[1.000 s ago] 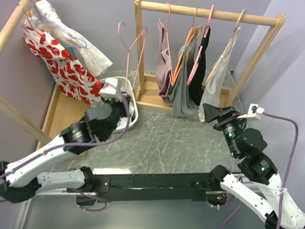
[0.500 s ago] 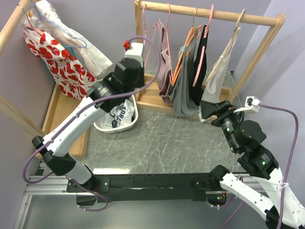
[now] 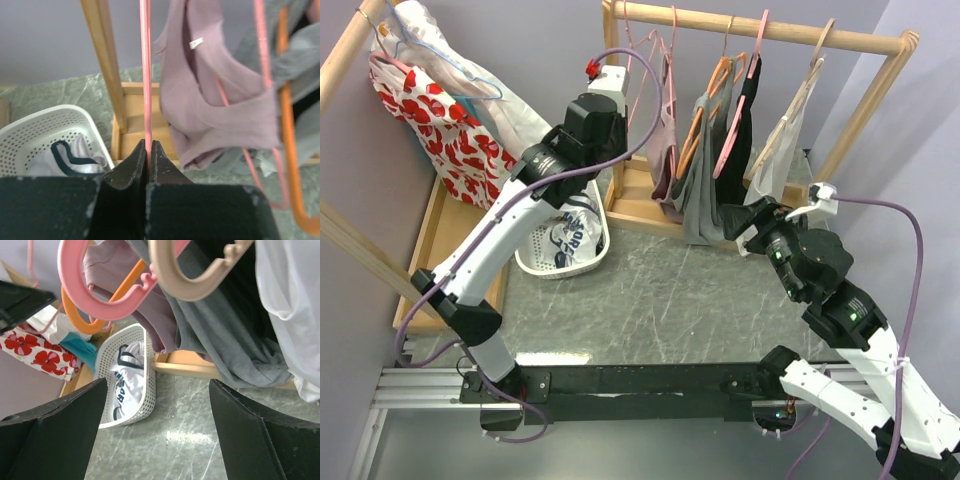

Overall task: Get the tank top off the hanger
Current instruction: Place the hanger at the clothesline.

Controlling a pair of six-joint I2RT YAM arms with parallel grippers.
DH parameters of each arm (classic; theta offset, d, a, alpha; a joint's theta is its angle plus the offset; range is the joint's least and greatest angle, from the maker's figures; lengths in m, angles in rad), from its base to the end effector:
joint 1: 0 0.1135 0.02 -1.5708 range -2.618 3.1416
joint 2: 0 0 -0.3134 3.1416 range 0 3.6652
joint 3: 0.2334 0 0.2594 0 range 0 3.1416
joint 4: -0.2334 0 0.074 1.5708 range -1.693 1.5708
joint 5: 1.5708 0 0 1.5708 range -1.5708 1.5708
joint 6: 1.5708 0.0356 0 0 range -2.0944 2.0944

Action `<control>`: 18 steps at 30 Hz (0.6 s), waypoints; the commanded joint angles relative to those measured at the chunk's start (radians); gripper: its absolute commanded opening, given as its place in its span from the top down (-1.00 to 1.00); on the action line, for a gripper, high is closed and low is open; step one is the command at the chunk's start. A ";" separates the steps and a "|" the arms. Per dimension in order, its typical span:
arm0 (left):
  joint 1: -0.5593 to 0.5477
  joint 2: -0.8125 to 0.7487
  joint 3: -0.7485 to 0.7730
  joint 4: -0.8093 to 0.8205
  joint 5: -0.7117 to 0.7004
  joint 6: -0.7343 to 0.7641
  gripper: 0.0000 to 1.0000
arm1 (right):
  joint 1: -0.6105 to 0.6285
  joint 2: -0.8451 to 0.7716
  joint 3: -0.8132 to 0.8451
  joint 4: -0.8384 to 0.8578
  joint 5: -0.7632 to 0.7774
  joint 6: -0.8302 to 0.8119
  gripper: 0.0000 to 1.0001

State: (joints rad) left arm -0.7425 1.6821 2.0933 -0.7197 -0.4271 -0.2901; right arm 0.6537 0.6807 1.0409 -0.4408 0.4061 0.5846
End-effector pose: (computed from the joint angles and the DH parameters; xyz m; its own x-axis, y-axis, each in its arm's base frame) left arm 0.2778 -0.2349 0.5485 -0.3072 -0.0714 -0.9490 0.2471 0.9570 -0.1520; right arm 0.0862 0.0483 0.4472 -0.1891 0.4938 -0.8488 -0.1699 0.8349 0.5236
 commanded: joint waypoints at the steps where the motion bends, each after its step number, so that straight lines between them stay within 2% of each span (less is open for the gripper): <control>1: 0.025 0.033 0.019 0.014 -0.011 0.017 0.98 | -0.006 0.029 0.070 0.054 -0.033 -0.035 -0.80; 8: 0.045 0.041 -0.018 0.032 -0.039 0.008 0.98 | -0.009 0.049 0.100 0.045 -0.052 -0.057 -0.80; 9: 0.046 0.025 -0.044 0.039 -0.042 0.003 0.93 | -0.009 0.039 0.100 0.050 -0.062 -0.066 -0.80; 11: 0.046 0.007 -0.074 0.054 -0.045 0.000 0.72 | -0.009 0.026 0.093 0.069 -0.096 -0.074 -0.79; 12: 0.045 -0.019 -0.110 0.063 -0.044 -0.003 0.43 | -0.009 0.010 0.090 0.074 -0.104 -0.078 -0.79; 14: 0.045 -0.050 -0.150 0.091 -0.036 -0.004 0.17 | -0.008 -0.004 0.084 0.091 -0.116 -0.091 -0.79; 15: 0.045 -0.080 -0.182 0.101 -0.021 -0.003 -0.19 | -0.008 -0.013 0.082 0.088 -0.106 -0.091 -0.79; 16: 0.045 -0.094 -0.194 0.109 -0.013 -0.001 -0.32 | -0.009 -0.016 0.082 0.082 -0.095 -0.092 -0.79; 18: 0.045 -0.136 -0.222 0.130 0.001 -0.001 -0.39 | -0.008 -0.021 0.080 0.070 -0.060 -0.100 -0.79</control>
State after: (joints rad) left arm -0.7006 1.6680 1.9007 -0.6746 -0.4461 -0.2943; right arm 0.6518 0.6861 1.0958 -0.4042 0.3199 0.5201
